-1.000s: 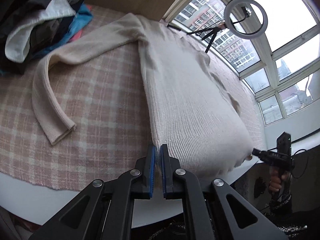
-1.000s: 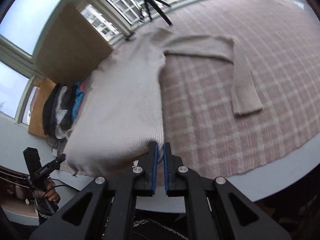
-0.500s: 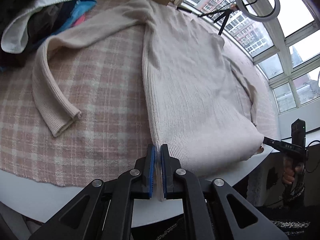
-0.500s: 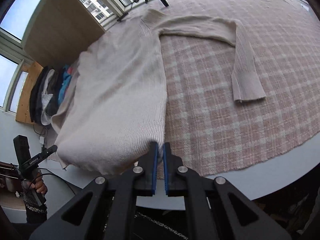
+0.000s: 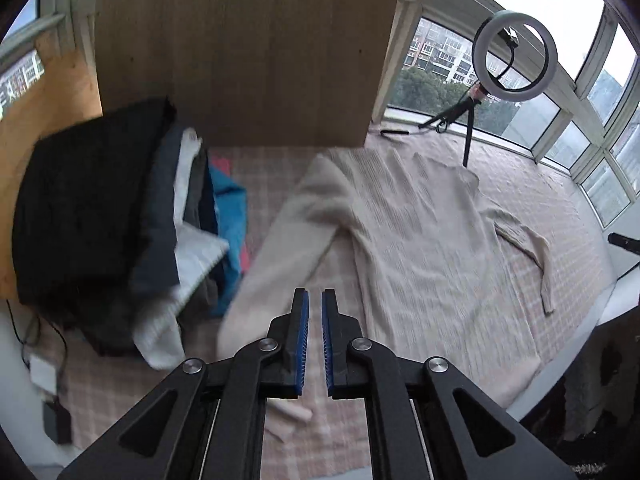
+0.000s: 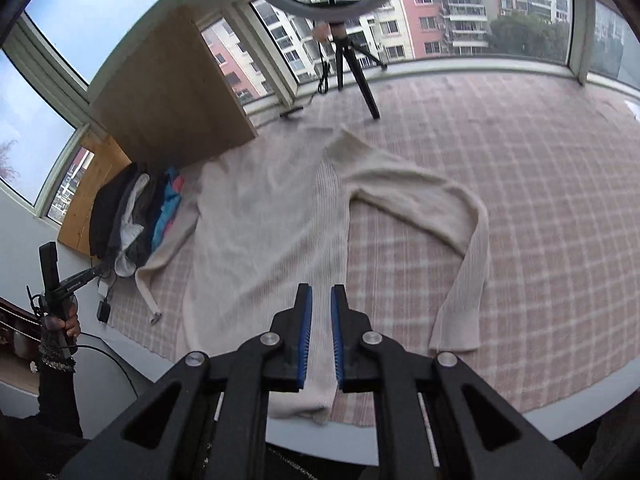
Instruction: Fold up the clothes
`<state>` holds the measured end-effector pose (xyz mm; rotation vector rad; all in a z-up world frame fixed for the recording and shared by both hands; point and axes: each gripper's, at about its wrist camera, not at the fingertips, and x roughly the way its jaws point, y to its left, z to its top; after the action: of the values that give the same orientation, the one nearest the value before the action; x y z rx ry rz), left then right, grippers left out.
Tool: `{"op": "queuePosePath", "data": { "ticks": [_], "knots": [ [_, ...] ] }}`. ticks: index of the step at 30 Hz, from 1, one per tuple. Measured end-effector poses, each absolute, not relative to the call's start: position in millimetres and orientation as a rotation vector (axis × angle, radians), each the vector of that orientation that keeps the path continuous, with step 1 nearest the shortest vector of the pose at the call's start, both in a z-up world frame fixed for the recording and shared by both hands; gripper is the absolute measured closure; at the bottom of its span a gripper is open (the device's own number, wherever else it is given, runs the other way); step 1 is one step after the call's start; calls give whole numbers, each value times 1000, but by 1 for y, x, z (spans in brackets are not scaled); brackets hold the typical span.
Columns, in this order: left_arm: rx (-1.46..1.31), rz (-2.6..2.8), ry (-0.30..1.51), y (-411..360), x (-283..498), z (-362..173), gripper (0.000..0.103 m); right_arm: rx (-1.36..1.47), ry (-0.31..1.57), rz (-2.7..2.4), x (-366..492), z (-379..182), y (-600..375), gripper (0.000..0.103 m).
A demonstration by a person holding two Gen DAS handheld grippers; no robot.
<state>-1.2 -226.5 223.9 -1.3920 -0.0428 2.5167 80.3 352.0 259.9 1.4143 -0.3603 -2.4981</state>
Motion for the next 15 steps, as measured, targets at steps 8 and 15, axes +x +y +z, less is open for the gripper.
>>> {"op": "queuePosePath", "data": {
  "ticks": [8, 15],
  "knots": [
    [-1390, 2444, -10, -179, -150, 187, 70, 1293, -188, -2595, -72, 235, 330, 59],
    [-1527, 2345, 93, -124, -236, 117, 67, 1449, -137, -2507, -182, 133, 283, 59]
  ]
}}
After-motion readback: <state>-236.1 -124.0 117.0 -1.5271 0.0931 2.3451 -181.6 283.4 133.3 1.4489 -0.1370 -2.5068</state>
